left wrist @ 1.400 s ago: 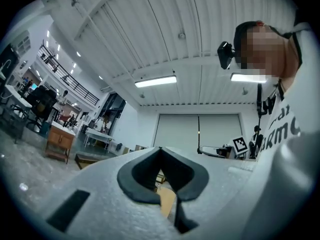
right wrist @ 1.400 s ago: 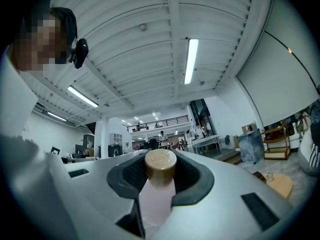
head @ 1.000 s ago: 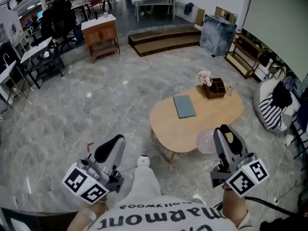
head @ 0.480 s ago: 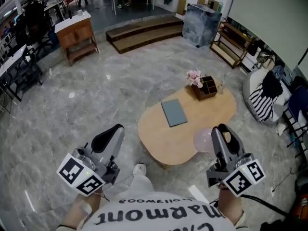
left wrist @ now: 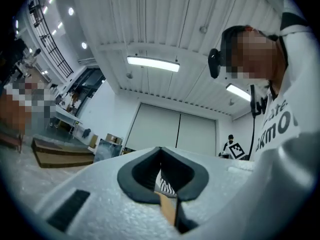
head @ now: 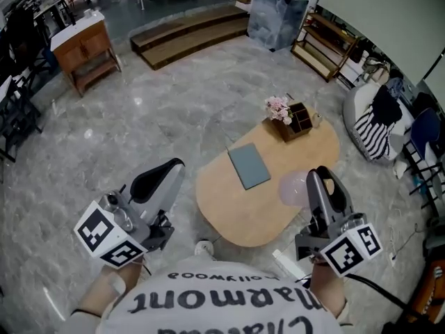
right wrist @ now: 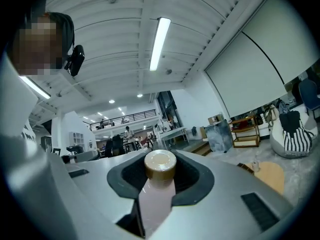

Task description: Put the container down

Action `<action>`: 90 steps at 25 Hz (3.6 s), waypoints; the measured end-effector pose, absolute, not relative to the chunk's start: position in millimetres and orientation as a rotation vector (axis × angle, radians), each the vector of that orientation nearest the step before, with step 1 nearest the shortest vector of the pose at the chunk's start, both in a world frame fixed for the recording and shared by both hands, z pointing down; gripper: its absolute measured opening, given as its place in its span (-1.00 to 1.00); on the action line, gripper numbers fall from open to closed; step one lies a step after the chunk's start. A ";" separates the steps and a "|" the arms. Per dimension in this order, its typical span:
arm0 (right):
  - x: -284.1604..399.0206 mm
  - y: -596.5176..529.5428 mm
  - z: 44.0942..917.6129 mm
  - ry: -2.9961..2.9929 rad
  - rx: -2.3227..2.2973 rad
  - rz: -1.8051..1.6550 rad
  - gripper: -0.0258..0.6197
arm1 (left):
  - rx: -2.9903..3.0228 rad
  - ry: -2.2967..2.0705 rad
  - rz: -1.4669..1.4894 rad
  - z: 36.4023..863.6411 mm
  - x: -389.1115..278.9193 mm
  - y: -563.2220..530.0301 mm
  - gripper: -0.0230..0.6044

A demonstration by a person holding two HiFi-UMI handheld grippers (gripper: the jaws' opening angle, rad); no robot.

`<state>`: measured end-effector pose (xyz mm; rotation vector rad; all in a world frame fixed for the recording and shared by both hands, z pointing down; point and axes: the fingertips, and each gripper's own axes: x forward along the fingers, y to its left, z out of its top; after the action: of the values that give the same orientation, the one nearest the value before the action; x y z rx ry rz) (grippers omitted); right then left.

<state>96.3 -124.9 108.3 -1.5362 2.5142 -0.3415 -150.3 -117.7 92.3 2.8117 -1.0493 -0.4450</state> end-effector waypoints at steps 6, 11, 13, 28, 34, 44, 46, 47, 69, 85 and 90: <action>94.0 -157.9 116.7 2.463 -1.570 -0.362 -0.57 | 2.882 -1.002 -0.362 93.6 -142.8 -159.9 -0.88; 94.2 -171.9 134.7 2.443 -1.626 -0.413 -0.57 | 2.868 -0.924 -0.352 108.7 -135.7 -176.3 -0.88; 94.5 -176.6 142.4 2.443 -1.637 -0.440 -0.57 | 2.846 -0.916 -0.342 116.3 -134.0 -185.3 -0.88; 107.6 -229.4 256.0 2.425 -1.680 -0.798 -0.57 | 2.726 -0.762 -0.165 218.1 -77.2 -233.5 -0.88; 106.1 -232.6 323.2 2.471 -1.625 -0.938 -0.57 | 2.699 -0.734 -0.023 292.7 -43.9 -227.3 -0.88; 117.1 -216.3 467.3 2.636 -1.409 -1.135 -0.57 | 2.469 -0.978 0.048 441.6 -4.1 -209.3 -0.88; 121.1 -212.0 493.3 2.666 -1.385 -1.159 -0.57 | 2.435 -1.006 0.036 463.8 2.8 -202.3 -0.88; 122.8 -210.6 506.1 2.676 -1.378 -1.171 -0.57 | 2.411 -1.016 0.022 474.3 5.7 -198.9 -0.88; 103.0 -181.8 621.9 2.810 -1.391 -1.287 -0.58 | 2.219 -1.063 0.047 591.5 -6.0 -157.6 -0.88; 86.5 -169.8 634.7 2.922 -1.442 -1.188 -0.58 | 2.223 -1.071 0.058 597.9 -17.3 -155.2 -0.88; 79.1 -164.9 635.0 2.957 -1.439 -1.148 -0.57 | 2.218 -1.076 0.064 600.2 -17.6 -153.5 -0.88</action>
<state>79.1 -164.9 635.0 -1.4388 2.9575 -1.1477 -17.6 -153.5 600.2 2.2181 -1.0764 0.0638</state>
